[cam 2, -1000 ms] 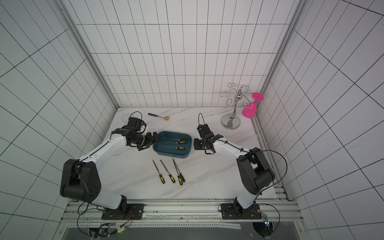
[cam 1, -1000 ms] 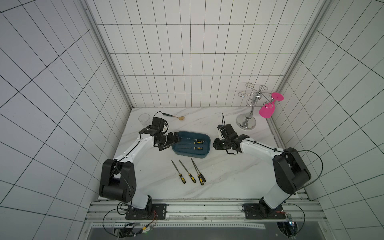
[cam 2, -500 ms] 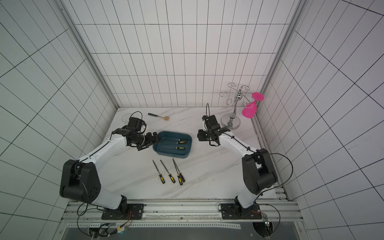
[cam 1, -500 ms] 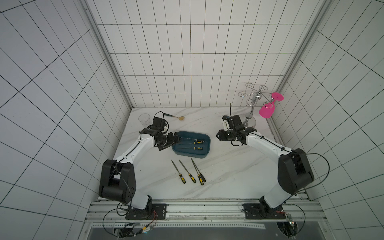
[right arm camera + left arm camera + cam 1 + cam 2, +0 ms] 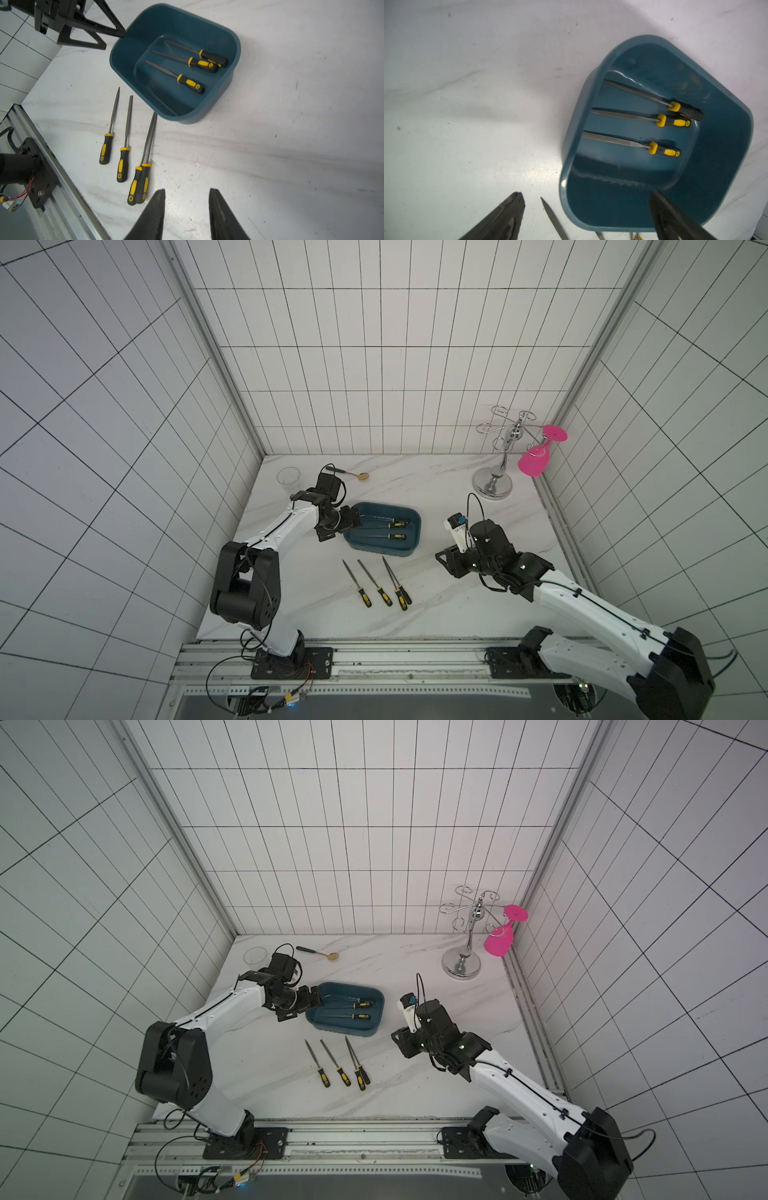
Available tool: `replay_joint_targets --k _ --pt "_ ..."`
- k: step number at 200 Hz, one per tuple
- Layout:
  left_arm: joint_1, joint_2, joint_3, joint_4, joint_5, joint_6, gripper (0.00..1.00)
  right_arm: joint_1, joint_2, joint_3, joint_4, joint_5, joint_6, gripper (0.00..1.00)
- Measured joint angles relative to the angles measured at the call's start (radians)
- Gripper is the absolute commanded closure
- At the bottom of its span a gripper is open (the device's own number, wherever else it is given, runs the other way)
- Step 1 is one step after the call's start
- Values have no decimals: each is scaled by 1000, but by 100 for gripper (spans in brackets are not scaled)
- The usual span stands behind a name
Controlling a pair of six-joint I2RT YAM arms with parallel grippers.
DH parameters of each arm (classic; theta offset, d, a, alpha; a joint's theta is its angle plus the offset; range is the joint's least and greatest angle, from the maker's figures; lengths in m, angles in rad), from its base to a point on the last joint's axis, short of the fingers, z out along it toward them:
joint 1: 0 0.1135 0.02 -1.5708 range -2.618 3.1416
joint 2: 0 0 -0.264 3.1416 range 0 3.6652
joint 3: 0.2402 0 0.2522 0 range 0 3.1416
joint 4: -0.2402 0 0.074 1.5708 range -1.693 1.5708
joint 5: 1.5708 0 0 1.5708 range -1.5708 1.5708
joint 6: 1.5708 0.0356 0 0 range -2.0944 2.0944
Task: Put the file tool into the storage box
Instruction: Pick up the file tool from the center of the board.
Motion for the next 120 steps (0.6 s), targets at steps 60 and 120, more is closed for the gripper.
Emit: replay_joint_targets --k 60,120 --pt "-146 119 89 48 -80 -67 2 40 -180 -77 -7 -6 26 59" --pt "-168 36 27 76 -47 -123 2 63 -171 -88 -14 7 42 59"
